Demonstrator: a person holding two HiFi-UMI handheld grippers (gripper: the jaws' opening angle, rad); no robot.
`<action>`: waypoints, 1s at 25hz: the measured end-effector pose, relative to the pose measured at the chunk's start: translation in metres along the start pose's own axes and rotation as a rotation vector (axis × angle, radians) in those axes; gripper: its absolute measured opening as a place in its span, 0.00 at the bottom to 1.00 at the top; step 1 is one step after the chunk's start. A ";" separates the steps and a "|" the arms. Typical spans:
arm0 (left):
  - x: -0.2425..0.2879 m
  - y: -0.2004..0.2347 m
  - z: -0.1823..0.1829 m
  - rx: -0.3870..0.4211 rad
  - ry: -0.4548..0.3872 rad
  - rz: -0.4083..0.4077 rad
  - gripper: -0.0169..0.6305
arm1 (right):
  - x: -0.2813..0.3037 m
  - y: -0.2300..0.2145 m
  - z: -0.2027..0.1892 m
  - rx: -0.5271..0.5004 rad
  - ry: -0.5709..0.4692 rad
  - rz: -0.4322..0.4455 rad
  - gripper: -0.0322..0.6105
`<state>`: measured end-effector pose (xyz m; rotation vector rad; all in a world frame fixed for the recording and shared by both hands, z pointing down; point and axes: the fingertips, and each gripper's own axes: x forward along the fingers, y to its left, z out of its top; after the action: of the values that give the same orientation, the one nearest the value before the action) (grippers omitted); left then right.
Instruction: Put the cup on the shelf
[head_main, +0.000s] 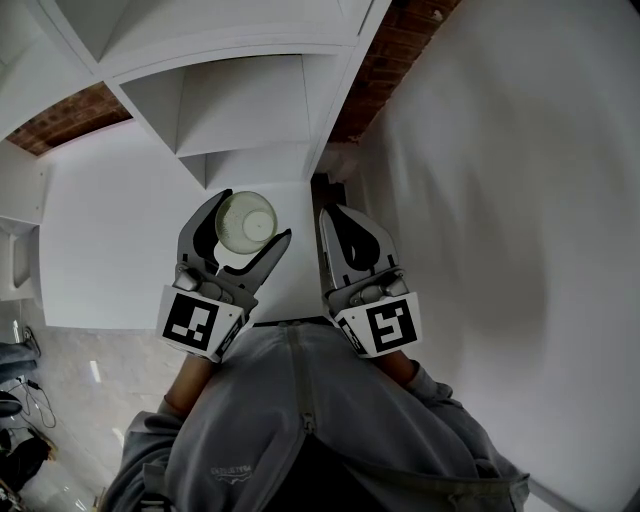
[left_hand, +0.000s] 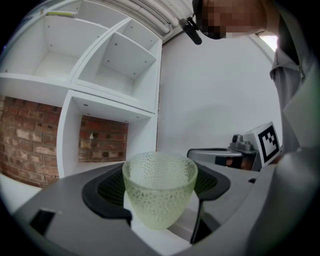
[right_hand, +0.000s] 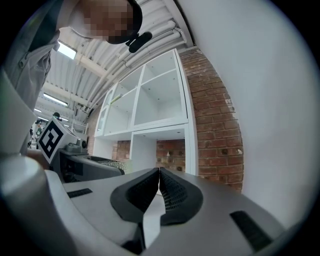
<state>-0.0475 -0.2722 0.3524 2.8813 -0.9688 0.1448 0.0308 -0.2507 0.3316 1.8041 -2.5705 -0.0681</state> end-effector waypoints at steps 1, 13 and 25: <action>0.004 0.002 0.003 -0.007 -0.015 0.005 0.62 | 0.002 -0.001 -0.001 0.000 0.000 0.002 0.09; 0.050 0.027 0.012 -0.005 -0.028 -0.011 0.62 | 0.036 -0.024 -0.007 0.009 0.013 0.006 0.09; 0.093 0.049 0.022 0.031 -0.035 -0.032 0.62 | 0.057 -0.040 -0.015 0.020 0.021 0.001 0.09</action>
<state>-0.0022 -0.3692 0.3454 2.9356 -0.9334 0.1075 0.0498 -0.3185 0.3439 1.8000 -2.5667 -0.0239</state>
